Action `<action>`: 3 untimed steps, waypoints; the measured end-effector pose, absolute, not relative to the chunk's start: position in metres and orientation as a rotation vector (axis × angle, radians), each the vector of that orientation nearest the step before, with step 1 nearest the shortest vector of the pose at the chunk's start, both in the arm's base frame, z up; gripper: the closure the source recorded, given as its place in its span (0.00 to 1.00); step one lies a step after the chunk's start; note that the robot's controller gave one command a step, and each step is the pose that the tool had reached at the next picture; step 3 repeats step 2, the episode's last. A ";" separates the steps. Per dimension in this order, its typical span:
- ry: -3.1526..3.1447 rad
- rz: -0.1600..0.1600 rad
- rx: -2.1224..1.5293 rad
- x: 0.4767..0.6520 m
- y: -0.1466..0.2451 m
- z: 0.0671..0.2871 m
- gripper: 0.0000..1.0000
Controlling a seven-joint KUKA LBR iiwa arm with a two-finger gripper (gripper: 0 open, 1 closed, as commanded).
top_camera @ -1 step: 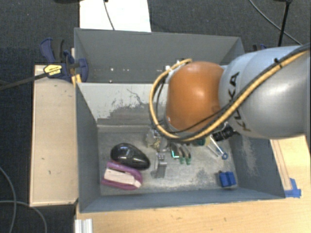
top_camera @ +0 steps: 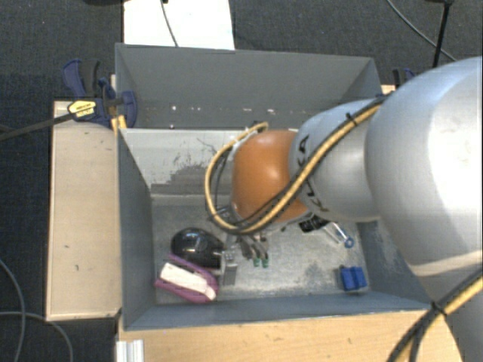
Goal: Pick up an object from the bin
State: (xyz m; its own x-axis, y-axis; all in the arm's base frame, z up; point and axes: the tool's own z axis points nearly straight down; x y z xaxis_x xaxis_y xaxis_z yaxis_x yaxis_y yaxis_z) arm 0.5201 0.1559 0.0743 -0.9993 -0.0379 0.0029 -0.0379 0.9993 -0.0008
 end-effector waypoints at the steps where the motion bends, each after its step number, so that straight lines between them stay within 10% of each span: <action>1: -3.147 -0.003 0.052 0.522 0.157 0.080 1.00; 2: -3.150 -0.003 0.125 0.548 0.158 0.223 1.00; 3: -3.150 -0.003 0.125 0.548 0.158 0.223 1.00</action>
Offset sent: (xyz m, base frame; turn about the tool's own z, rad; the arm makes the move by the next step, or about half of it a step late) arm 0.0000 0.0000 0.0000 0.0000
